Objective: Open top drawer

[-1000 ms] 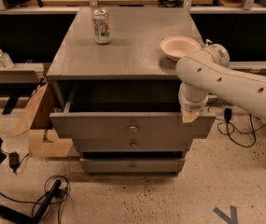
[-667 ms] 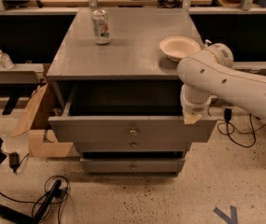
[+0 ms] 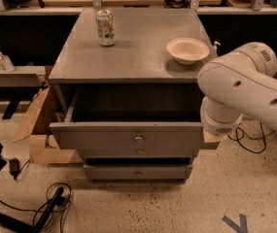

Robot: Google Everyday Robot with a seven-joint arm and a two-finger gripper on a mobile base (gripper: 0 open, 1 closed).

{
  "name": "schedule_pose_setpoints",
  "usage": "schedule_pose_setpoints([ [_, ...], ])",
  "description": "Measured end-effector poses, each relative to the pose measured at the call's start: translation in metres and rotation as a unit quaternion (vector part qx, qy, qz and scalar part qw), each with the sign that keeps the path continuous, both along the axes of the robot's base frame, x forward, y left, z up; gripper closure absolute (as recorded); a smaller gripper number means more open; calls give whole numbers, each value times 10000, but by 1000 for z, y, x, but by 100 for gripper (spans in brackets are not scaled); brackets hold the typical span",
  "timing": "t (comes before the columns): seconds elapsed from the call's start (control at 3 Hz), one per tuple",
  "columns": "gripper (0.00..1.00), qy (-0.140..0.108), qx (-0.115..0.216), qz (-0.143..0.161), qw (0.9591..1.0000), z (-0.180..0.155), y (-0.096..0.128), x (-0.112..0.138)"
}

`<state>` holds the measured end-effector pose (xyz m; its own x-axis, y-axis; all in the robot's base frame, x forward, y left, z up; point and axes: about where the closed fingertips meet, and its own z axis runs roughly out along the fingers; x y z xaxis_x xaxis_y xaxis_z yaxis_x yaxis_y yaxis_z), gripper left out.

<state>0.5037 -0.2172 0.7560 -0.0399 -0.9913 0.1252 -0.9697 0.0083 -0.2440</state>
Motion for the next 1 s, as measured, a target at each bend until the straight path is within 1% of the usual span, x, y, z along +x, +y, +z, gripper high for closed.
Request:
schedule_pose_setpoints([
  [0.33,82,-32,-11,-1,10000,3,0,-1],
  [0.67,59,-108,78,36,9999,3,-2,7],
  [1.0,61,-268,169,233,9992,4,1,38],
])
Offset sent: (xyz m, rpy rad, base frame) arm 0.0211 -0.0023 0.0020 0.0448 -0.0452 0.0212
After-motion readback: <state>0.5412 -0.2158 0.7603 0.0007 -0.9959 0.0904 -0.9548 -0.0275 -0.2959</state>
